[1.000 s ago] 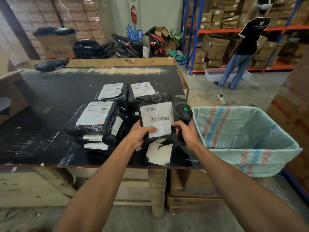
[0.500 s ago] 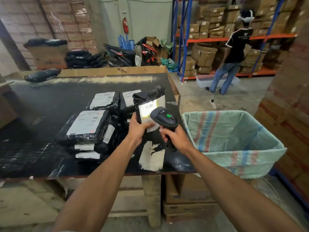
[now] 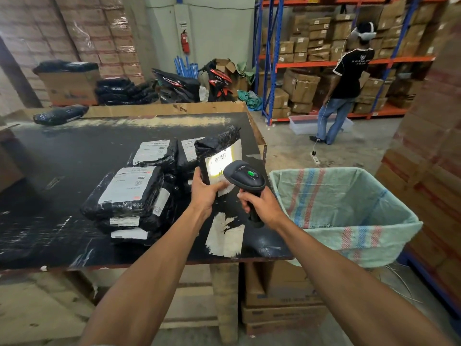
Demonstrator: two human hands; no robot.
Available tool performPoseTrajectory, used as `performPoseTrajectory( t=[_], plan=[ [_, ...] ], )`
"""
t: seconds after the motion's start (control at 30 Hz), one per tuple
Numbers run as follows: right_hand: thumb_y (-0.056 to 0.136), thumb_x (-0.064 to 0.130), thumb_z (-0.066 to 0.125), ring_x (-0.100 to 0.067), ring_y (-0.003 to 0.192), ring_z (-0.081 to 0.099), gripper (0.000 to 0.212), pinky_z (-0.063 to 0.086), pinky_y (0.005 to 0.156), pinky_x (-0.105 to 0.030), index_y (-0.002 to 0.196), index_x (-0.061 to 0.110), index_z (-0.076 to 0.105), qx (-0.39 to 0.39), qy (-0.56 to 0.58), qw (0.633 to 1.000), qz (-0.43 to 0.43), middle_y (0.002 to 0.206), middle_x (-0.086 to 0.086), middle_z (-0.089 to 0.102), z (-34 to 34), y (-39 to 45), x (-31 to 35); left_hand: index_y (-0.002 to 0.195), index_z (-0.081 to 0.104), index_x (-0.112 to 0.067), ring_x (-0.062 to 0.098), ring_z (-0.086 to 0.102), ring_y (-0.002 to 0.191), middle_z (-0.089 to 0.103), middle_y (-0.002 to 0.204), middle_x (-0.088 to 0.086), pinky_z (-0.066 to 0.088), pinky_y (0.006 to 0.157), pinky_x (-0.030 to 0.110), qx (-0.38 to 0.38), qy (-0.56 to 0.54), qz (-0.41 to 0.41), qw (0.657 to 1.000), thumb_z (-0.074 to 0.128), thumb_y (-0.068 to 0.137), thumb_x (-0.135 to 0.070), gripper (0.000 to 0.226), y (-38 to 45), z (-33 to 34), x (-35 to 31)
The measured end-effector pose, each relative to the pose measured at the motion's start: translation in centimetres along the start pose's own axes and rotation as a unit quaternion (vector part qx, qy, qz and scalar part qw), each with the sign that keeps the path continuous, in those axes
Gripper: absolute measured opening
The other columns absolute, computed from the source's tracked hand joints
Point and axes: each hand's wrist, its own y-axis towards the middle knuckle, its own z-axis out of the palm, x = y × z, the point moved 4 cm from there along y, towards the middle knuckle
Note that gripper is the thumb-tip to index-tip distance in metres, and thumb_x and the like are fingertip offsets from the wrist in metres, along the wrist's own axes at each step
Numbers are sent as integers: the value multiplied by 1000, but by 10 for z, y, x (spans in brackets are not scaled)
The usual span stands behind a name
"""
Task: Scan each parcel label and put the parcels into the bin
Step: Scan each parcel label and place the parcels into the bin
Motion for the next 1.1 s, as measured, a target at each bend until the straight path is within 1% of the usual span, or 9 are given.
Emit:
performPoseTrajectory(
  t=[0.13,0.3,0.37,0.5,0.7,0.8,0.9,1.03,1.1],
  plan=[
    [88,22,64,-24,58,49,36,46,65,-39,83,-12,57,-1,4,1000,-4,63,-14,53,2,2,2,122,54,-16,20,70,112,71,122,5,59,92,40,-6,2,9,1000,84,70,9,65,1,-4,-2],
    [83,30,65,-25,57,48,40,45,66,-41,75,-8,55,-7,0,1000,-14,60,-14,52,5,6,6,112,56,-25,9,73,101,73,114,-1,61,85,31,-9,13,20,1000,85,69,9,62,5,-9,-6],
    [84,29,65,-26,58,47,37,45,65,-40,73,-5,55,-10,10,1000,-15,61,-14,51,6,7,8,111,57,-26,8,74,99,74,111,-3,61,83,30,-11,15,20,1000,84,69,10,62,7,-12,-6],
    [87,22,65,-25,59,46,23,45,63,-37,71,8,58,-6,13,1000,-14,61,-11,51,8,7,12,122,55,-17,11,74,99,74,113,-1,61,81,28,-9,9,15,1000,84,68,11,68,11,-15,-6],
    [92,12,63,-23,59,47,17,46,61,-32,77,5,60,2,9,1000,-13,62,-11,52,11,8,12,119,56,-22,7,74,97,75,110,-5,59,72,18,-4,3,14,1000,84,67,10,67,15,-18,-9],
    [91,11,63,-24,59,47,15,45,61,-32,77,8,60,3,15,1000,-8,62,-10,52,13,9,11,118,55,-22,10,74,100,74,113,-3,59,72,19,1,6,14,1000,84,67,10,66,16,-19,-8],
    [88,18,64,-22,57,48,17,46,60,-31,73,12,61,11,12,1000,-12,60,-8,52,16,11,10,116,56,-23,12,74,100,74,113,0,60,73,21,1,11,13,1000,84,68,10,65,17,-20,-5],
    [83,26,67,-21,54,48,21,45,58,-30,75,7,63,2,14,1000,-9,59,-8,52,13,16,5,117,56,-22,10,74,97,75,111,-2,60,72,21,8,10,8,1000,83,68,12,66,20,-19,-2],
    [81,27,68,-19,52,48,16,44,56,-29,74,12,64,-7,13,1000,-1,58,-6,53,11,17,2,114,57,-23,10,75,95,77,107,-4,60,72,21,7,8,8,1000,83,68,13,64,22,-18,-1]
  ],
)
